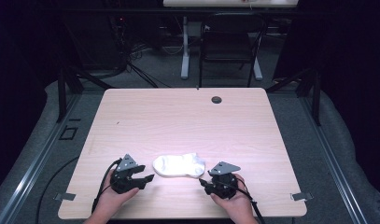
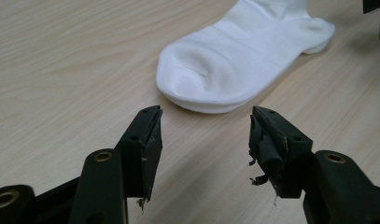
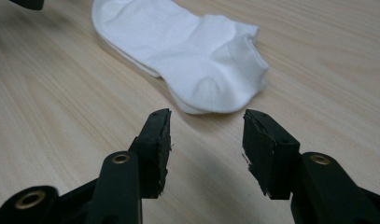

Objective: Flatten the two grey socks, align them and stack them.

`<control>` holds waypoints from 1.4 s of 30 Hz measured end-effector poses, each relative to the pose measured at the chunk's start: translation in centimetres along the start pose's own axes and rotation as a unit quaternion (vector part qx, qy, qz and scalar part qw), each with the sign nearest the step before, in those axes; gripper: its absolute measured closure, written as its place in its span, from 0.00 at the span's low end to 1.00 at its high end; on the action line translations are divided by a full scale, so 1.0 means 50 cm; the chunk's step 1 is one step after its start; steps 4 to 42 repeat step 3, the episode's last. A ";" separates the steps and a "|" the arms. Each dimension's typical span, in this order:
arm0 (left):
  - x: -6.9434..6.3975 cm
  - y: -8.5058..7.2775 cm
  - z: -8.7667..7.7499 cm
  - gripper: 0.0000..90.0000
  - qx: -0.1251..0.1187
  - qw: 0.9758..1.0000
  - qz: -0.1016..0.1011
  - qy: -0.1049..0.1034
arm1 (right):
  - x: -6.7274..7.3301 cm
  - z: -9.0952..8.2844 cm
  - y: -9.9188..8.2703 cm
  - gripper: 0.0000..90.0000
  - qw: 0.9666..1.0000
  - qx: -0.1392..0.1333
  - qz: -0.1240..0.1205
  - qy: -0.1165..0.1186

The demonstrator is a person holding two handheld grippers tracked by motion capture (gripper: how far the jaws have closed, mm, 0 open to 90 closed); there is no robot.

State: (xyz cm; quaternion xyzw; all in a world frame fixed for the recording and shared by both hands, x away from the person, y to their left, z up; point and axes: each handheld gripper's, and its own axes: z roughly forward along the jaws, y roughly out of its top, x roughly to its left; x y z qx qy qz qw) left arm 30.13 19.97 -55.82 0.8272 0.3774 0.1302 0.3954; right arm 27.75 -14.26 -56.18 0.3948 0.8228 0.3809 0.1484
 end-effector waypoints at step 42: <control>0.006 0.000 0.002 0.44 -0.007 1.000 -0.022 0.006 | -0.014 -0.003 -0.001 0.53 1.000 0.004 0.026 -0.015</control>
